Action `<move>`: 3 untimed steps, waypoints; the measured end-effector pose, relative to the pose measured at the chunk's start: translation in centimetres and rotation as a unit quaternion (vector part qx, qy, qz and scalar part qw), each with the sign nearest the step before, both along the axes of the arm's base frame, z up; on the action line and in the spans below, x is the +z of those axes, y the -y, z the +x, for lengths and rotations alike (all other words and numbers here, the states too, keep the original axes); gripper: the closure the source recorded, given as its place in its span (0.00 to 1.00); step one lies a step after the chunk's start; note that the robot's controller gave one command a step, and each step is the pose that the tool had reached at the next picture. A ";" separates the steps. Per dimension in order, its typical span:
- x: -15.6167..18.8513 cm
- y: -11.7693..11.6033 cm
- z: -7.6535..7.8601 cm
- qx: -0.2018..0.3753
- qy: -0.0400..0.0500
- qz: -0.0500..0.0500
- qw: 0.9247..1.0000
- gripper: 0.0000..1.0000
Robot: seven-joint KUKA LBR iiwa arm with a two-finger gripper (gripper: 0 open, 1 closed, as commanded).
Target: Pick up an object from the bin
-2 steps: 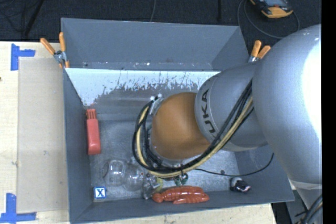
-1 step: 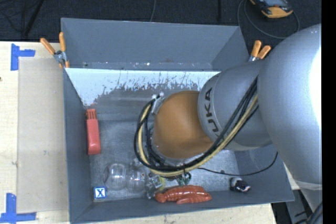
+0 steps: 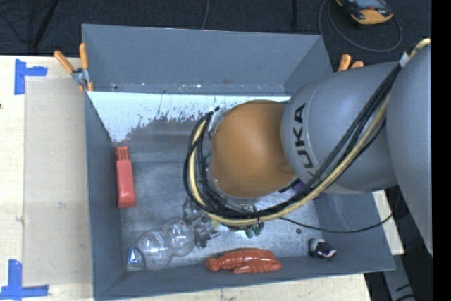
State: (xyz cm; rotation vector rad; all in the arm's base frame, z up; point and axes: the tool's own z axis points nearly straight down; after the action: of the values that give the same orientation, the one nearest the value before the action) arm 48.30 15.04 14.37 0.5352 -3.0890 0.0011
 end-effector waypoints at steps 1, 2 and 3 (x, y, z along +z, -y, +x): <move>3.2 0.6 0.4 0.001 0.005 0.002 1.000 1.00; 4.6 0.9 -0.2 0.011 -0.001 0.000 1.000 1.00; 10.5 1.0 0.1 0.008 0.000 0.001 1.000 1.00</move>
Offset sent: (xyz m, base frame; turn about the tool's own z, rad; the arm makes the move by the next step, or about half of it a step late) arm -0.0021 -0.0102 0.0818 -0.0421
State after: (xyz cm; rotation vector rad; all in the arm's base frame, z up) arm 48.37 14.01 24.86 0.5609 -3.0854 -0.0002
